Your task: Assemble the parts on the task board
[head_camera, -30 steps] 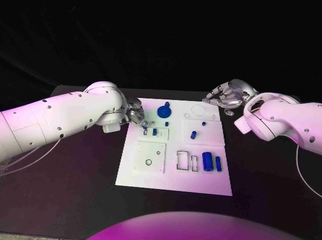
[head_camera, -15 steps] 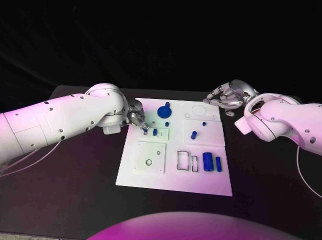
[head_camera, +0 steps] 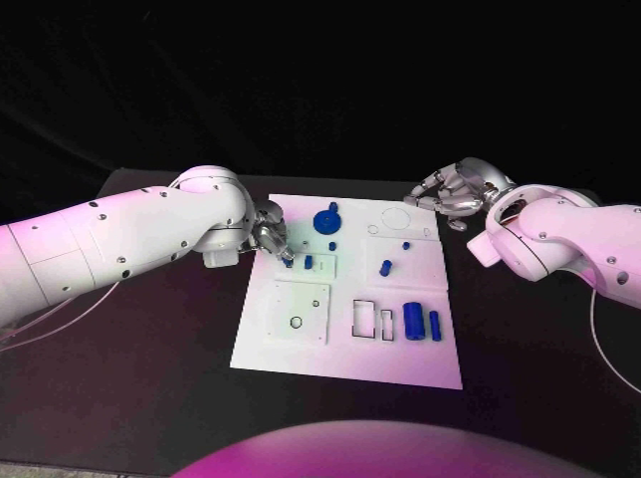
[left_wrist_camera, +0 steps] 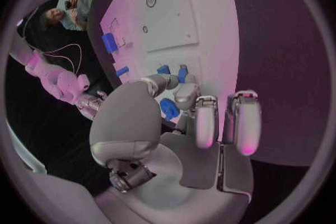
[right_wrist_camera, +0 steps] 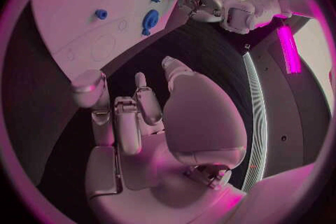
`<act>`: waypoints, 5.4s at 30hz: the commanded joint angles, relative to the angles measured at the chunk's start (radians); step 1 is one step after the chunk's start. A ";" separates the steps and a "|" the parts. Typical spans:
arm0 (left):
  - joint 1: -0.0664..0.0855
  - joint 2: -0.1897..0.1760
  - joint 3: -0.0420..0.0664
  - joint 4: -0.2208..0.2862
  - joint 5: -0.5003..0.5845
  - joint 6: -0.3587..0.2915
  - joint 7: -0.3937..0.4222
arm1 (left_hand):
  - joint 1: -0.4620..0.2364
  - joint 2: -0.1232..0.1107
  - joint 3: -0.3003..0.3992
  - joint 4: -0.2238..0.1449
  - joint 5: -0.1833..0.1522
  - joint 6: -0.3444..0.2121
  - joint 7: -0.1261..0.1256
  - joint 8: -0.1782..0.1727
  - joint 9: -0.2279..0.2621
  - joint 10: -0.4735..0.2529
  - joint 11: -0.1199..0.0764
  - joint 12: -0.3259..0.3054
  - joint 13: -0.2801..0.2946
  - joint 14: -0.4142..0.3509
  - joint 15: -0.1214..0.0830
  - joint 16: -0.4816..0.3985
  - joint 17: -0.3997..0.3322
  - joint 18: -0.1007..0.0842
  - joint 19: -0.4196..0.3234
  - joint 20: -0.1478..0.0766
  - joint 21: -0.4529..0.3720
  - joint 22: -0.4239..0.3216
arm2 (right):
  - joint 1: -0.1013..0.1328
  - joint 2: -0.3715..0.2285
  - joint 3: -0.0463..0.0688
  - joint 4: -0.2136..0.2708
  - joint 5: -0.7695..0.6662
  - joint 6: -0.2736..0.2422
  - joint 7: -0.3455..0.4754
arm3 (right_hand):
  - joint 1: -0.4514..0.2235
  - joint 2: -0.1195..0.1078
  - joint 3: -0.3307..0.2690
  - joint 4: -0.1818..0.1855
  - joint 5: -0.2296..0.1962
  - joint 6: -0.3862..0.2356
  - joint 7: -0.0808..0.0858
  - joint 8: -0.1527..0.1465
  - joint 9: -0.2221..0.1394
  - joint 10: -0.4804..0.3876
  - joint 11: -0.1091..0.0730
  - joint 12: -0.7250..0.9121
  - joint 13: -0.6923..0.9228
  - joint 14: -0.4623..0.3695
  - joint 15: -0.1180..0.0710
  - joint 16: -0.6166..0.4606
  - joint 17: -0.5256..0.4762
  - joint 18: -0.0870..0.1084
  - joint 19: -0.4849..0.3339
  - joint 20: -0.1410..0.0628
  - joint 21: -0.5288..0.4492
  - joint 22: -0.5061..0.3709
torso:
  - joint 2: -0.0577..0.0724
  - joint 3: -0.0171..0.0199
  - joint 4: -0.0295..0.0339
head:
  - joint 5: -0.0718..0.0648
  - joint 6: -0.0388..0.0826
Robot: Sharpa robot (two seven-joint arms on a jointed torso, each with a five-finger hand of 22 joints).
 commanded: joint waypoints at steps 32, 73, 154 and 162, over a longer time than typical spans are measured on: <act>-0.007 0.022 -0.005 -0.018 0.015 0.037 -0.006 | -0.009 0.005 0.158 -0.164 0.008 0.034 -0.025 0.003 0.002 0.005 -0.001 0.000 -0.004 0.103 -0.005 -0.001 0.255 -0.016 0.072 -0.006 0.003 0.231 | -0.001 0.001 0.000 -0.001 -0.004 0.009 0.003 | -0.003 0.009 -0.002 0.002 0.005 -0.006 -0.001 0.005 0.001 0.006 -0.002 0.003 0.001 0.088 -0.007 -0.005 0.199 0.017 0.001 -0.005 -0.007 0.001 | 0.000 0.0006 -0.0001 | 0.001 -0.007; -0.007 0.036 -0.012 -0.055 0.060 0.034 -0.043 | -0.149 -0.056 -0.120 0.057 -0.276 0.067 -0.042 -0.050 0.006 0.001 -0.012 -0.002 -0.003 0.103 -0.015 -0.002 0.254 -0.016 0.072 -0.015 -0.003 0.232 | -0.001 -0.007 0.000 0.002 0.000 -0.001 0.011 | -0.023 0.012 -0.011 0.004 0.003 -0.010 -0.001 0.007 0.005 0.002 -0.002 -0.001 -0.005 0.086 -0.007 -0.010 0.189 0.018 0.000 -0.005 -0.015 -0.004 | 0.000 -0.0006 -0.0009 | -0.007 -0.009; -0.027 0.157 -0.047 -0.132 -0.508 -0.278 0.553 | 0.240 -0.107 -0.201 0.010 -0.307 0.039 0.082 -0.395 -0.340 -0.456 0.125 -0.676 -0.789 -0.142 0.100 -0.327 -0.328 0.099 -0.201 0.092 -0.575 -0.070 | -0.012 0.005 0.000 -0.011 -0.011 -0.040 0.024 | -0.010 0.014 -0.007 0.000 0.018 -0.023 0.001 0.005 0.010 -0.064 -0.001 -0.075 -0.095 0.080 -0.007 -0.020 0.169 0.025 -0.013 -0.004 -0.054 -0.030 | 0.008 0.0020 -0.0055 | -0.024 0.026; -0.033 0.167 -0.047 -0.143 -0.509 -0.279 0.546 | 0.256 -0.094 -0.173 0.000 -0.315 0.077 0.080 -0.420 -0.353 -0.418 0.122 -0.691 -0.810 -0.119 0.099 -0.298 -0.309 0.090 -0.175 0.091 -0.521 -0.034 | -0.012 0.006 0.000 -0.011 -0.011 -0.042 0.025 | -0.009 0.015 -0.006 0.000 0.023 -0.023 0.001 0.006 0.011 -0.064 -0.001 -0.076 -0.095 0.080 -0.007 -0.021 0.168 0.025 -0.014 -0.004 -0.056 -0.031 | 0.008 0.0009 -0.0076 | -0.024 0.025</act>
